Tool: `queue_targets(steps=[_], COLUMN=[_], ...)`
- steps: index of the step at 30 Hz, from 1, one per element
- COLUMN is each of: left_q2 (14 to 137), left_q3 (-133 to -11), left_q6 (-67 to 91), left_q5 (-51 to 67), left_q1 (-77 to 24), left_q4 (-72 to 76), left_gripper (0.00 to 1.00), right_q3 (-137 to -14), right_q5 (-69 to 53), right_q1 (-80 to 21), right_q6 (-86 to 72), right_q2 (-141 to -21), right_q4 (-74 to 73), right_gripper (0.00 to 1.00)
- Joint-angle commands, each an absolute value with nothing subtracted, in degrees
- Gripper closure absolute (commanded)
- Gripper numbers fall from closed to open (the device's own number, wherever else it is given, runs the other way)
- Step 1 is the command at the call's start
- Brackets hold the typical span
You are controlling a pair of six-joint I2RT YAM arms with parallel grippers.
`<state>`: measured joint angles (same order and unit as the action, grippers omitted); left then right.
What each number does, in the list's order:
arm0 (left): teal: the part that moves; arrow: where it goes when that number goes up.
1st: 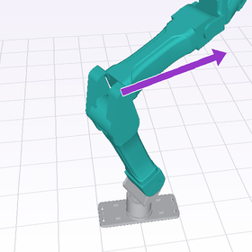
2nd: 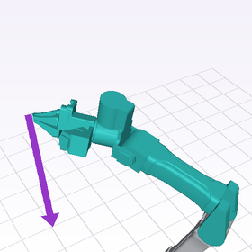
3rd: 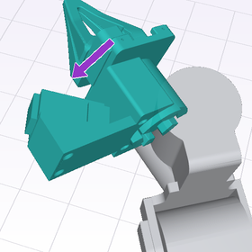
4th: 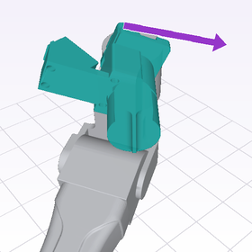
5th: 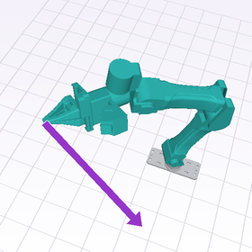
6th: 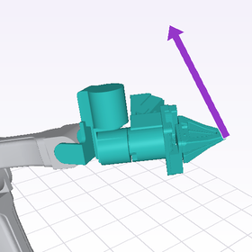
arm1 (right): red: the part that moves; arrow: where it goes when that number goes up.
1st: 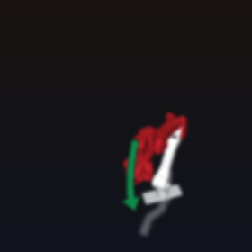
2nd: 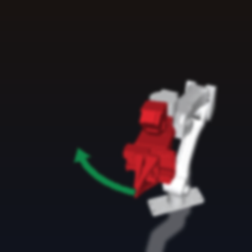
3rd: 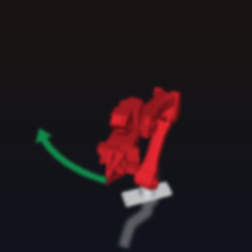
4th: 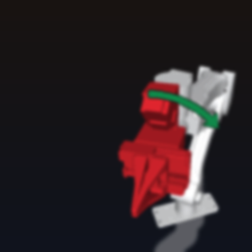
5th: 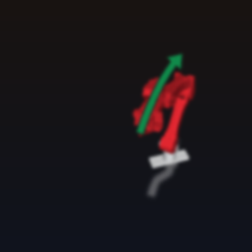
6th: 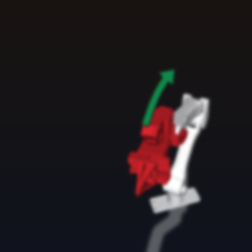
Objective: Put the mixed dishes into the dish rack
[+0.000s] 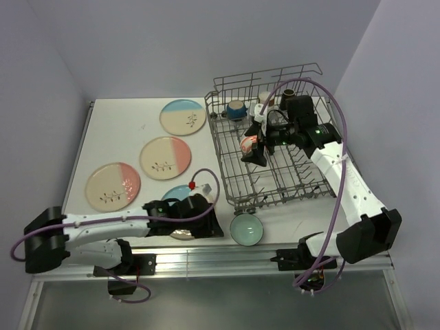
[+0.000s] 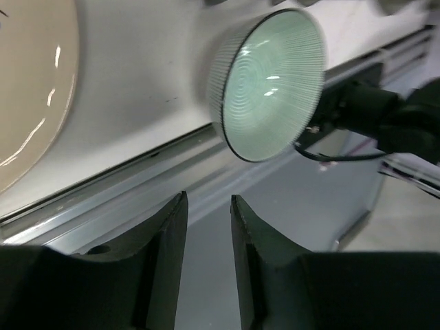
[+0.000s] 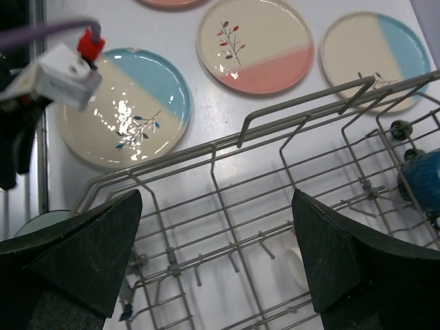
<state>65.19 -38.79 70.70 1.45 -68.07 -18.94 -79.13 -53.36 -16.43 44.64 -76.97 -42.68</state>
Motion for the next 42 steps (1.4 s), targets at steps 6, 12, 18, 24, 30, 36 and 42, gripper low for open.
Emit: queue_targets(steps=[6,12,18,24,30,36,42], left_q2=[81.03,81.21,81.12,85.33,89.73,88.95,82.8], left_q3=[-47.37,-46.67,-45.35,-47.89,-52.29,-50.63,-47.29], left_q6=[76.55,77.96,79.72,80.33,81.12,80.51,78.23], left_q5=[-5.8,-5.71,-4.75,-3.16,-5.36,-5.8,-5.1], left_q1=[-72.42,-72.42,-72.33,-70.84,-70.75,-70.84,-70.75], left_q4=[-15.3,-10.46,-8.18,-10.71,-20.3,-16.96,-13.81], left_gripper=[0.63,0.59,0.53,0.54,0.63,1.0,1.0], right_q3=[-74.8,-74.0,-73.48,-72.51,-73.48,-74.53,-75.06], right_q5=[-52.73,-53.26,-53.61,-53.79,-54.58,-55.37,-56.07], right_q1=[-16.44,-16.44,-16.52,-16.44,-16.0,-15.91,-15.82], right_q6=[36.04,36.12,36.65,36.21,35.16,34.37,34.63], right_q2=[-70.4,-69.96,-69.43,-68.64,-68.38,-68.38,-68.2], right_q4=[-37.79,-37.88,-37.79,-37.53,-37.53,-37.62,-38.49], right_gripper=[0.04,0.04,0.04,0.04,0.04,0.04,0.04])
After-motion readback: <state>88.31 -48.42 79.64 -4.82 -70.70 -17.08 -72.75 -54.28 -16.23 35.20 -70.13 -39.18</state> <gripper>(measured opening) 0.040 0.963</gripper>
